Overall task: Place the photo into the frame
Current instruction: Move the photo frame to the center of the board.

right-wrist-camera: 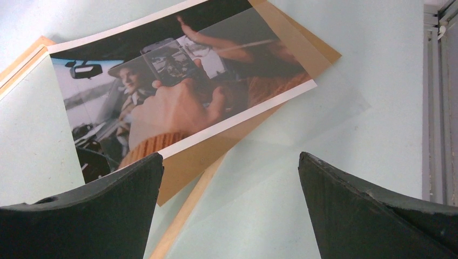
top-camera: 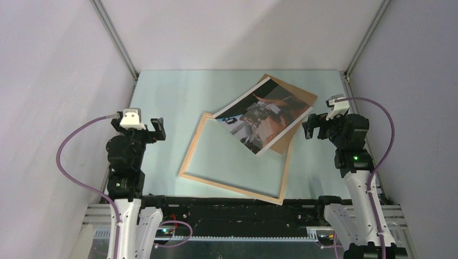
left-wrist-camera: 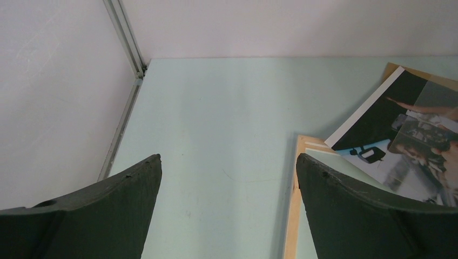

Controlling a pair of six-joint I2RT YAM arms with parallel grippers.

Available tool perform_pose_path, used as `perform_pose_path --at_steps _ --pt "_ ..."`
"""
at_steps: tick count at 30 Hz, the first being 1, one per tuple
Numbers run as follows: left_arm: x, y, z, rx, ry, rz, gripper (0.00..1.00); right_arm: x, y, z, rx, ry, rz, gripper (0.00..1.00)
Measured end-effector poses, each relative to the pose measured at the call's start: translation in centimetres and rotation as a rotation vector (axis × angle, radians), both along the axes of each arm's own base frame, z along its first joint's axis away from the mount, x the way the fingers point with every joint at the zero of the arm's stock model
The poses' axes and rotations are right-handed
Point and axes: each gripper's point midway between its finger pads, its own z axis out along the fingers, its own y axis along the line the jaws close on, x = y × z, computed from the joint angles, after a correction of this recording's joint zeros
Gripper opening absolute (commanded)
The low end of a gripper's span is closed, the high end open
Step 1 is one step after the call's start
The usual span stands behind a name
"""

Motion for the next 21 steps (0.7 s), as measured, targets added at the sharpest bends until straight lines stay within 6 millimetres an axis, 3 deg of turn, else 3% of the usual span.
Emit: perform_pose_path --at_steps 8,21 --pt "-0.4 -0.2 1.6 0.003 -0.023 -0.01 0.98 -0.3 0.4 0.2 0.007 0.001 0.019 1.0" --pt "0.5 -2.1 -1.0 -0.043 0.086 -0.112 0.98 -0.6 0.8 0.3 0.012 0.012 0.041 1.0"
